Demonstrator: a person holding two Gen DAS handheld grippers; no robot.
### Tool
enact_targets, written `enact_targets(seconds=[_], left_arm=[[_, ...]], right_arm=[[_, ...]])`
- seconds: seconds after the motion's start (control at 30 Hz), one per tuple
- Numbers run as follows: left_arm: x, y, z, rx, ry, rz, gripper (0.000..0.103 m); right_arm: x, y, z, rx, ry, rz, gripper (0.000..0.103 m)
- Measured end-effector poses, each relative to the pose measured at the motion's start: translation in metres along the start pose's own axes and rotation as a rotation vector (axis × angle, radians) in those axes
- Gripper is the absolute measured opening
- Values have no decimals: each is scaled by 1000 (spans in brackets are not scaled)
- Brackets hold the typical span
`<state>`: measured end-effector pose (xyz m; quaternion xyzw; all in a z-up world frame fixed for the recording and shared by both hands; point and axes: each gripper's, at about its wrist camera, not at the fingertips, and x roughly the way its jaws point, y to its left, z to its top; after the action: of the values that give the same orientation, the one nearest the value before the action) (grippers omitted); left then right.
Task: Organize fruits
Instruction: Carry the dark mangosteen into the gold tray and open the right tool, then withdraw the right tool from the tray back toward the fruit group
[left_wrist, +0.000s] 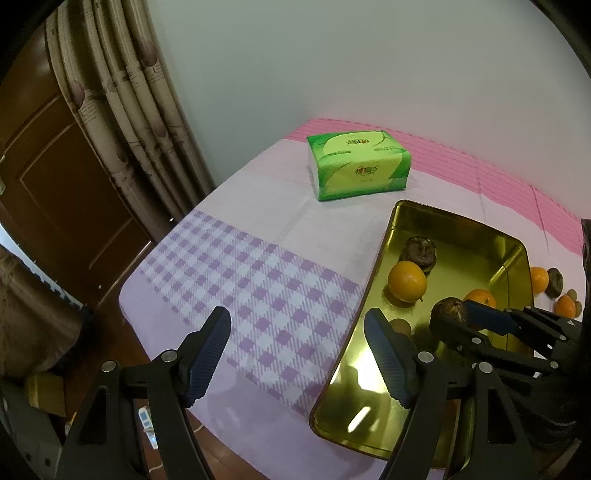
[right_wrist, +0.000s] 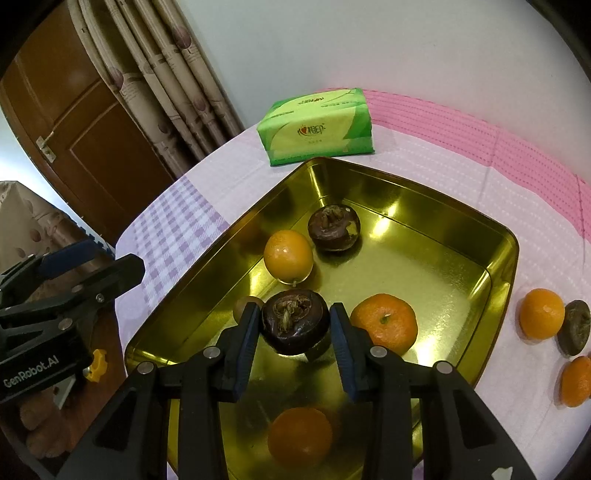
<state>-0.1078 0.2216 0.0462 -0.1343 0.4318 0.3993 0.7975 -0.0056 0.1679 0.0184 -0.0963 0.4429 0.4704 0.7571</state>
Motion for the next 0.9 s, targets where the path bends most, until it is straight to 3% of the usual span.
enact_targets(seconds=[0.47,0.9], left_arm=[[3,-3,-2,10,8,1,76],[3,-6,-4,26,3,6,78]], right_arm=[[4,-1,1,11,-2,6,37],[-41,-9,-10,68,-144,36,42]])
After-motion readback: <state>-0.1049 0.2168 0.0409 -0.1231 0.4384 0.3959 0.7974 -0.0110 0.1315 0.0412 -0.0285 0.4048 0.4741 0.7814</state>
